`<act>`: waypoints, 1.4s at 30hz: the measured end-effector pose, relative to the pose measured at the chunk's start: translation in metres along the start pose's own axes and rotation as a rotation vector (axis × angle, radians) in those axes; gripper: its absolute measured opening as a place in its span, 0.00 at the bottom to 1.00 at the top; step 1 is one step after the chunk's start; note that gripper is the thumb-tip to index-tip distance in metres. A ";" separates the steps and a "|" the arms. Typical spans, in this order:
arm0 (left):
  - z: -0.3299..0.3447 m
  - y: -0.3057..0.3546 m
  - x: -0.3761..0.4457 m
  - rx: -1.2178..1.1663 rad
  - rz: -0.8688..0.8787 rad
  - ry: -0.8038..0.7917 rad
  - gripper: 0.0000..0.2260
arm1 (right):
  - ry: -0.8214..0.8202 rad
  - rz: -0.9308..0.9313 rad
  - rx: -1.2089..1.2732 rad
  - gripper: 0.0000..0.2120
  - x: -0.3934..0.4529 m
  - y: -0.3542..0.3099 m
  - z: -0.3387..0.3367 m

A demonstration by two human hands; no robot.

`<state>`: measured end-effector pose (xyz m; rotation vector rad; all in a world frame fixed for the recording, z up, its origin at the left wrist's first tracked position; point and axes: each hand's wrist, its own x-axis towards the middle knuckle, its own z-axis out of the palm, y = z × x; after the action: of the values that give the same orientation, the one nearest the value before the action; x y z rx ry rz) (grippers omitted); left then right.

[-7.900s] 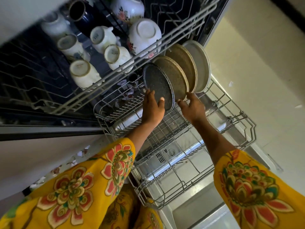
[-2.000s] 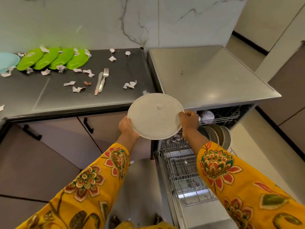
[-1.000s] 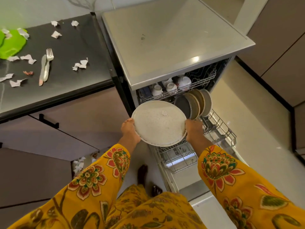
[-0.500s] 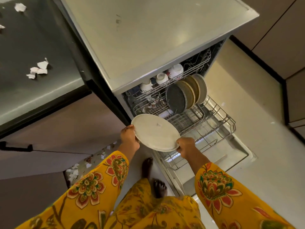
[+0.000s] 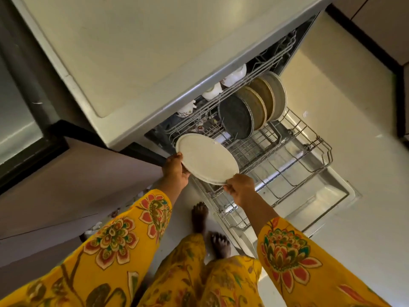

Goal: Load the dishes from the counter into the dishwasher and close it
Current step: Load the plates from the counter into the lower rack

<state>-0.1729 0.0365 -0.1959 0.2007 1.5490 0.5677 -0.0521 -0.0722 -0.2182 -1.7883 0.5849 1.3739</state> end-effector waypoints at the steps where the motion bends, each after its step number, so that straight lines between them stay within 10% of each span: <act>1: 0.006 0.000 0.011 0.008 0.011 -0.017 0.18 | -0.017 -0.002 0.016 0.17 0.008 -0.002 0.002; 42: 0.100 0.016 0.127 0.159 0.051 0.024 0.18 | 0.041 0.036 0.274 0.20 0.099 -0.033 0.068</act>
<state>-0.0883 0.1315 -0.2973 0.3569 1.6166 0.4885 -0.0363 0.0119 -0.3089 -1.5937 0.7904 1.2182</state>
